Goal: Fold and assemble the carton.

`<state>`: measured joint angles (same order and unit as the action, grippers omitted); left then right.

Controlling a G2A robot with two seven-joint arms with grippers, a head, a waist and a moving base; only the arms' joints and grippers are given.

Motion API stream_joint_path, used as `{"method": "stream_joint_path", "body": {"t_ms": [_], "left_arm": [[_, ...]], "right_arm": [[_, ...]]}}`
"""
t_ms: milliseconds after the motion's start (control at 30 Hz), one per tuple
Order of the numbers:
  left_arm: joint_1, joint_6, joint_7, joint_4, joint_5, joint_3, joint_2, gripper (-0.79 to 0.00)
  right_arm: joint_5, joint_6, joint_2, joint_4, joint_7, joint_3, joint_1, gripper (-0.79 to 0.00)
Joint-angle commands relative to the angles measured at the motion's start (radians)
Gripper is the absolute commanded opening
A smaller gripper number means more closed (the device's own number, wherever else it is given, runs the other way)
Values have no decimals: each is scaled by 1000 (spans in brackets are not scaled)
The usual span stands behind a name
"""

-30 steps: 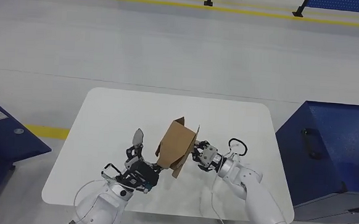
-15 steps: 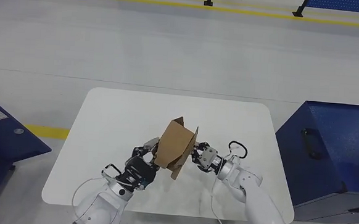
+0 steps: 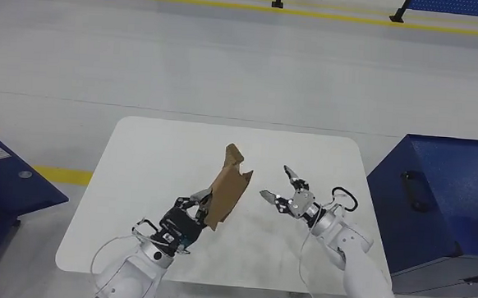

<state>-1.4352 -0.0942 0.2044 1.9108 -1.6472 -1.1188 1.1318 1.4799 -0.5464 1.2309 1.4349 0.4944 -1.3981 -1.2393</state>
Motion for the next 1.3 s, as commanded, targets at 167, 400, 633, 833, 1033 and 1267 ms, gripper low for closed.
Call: {"method": "stream_joint_path", "body": {"t_ms": [167,400,633,833,1033,1267], "left_arm": [[31,-376,-71,-40,469,-61,-6,-785],[10,-422,-87,-38,617,-45,-2,-785],[35,-441,-433,-24,1237,-112,-13,-785],[78,-247,-719,-57,1818,-144,-19,-785],[148,27,-988,-132,2116,-153,-25,-785],[221,244,-1178,-214,2266,-105,-24,-785]], "right_arm": [[-196,39,-32,213,138,-119,-102,0],[-196,39,-32,213,138,-119,-102,0],[-195,72,-40,294,195,-184,-127,0],[-366,96,-64,374,360,-256,-180,0],[-476,223,-72,438,445,-281,-237,0],[-558,279,-79,495,481,-278,-293,0]]}}
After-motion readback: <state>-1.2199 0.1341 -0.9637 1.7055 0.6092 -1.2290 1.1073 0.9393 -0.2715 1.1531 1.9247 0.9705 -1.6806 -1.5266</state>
